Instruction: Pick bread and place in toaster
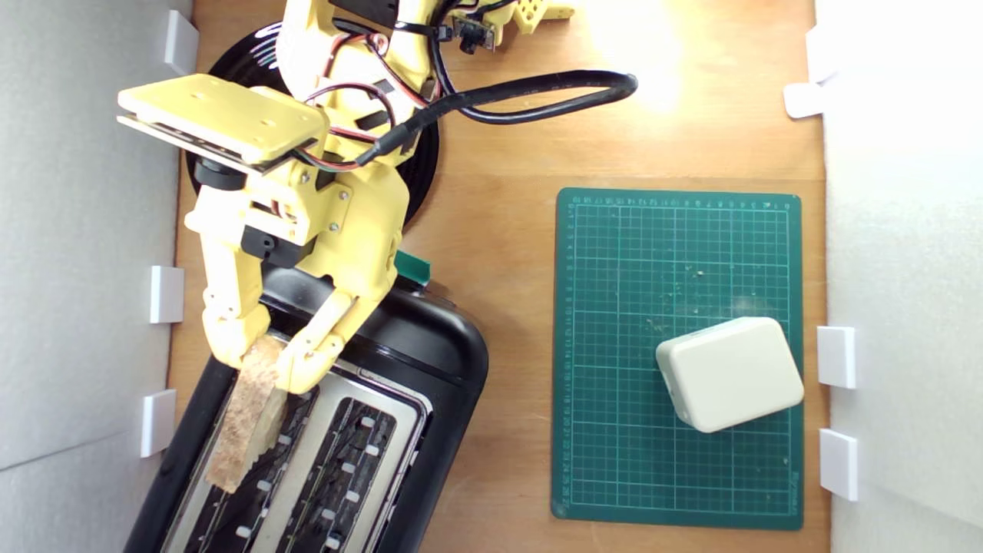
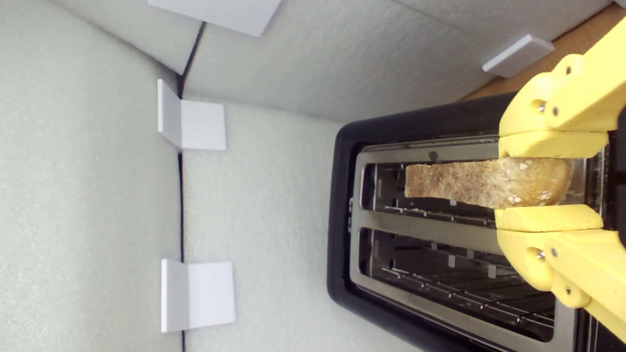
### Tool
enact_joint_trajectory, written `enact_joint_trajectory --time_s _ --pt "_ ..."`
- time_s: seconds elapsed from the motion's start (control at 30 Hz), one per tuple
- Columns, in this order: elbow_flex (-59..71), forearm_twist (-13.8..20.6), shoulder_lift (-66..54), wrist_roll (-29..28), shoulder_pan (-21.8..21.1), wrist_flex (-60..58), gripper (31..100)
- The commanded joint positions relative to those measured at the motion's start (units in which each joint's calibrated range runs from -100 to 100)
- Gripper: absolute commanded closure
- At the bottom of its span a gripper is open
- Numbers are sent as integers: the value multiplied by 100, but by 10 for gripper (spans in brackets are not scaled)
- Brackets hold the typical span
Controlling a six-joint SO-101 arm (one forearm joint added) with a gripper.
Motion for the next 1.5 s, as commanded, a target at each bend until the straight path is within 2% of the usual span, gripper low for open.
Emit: enact_joint_trajectory --time_s 0.0,0.5,0.87,1.0,1.47 --pt "-45 47 319 1 70 -100 775" --pt "-18 -34 502 32 70 -75 774" --pt "218 47 3 1 -43 -49 774" --pt "499 374 -30 1 -51 -49 774" --pt "363 328 902 -10 -116 -143 774"
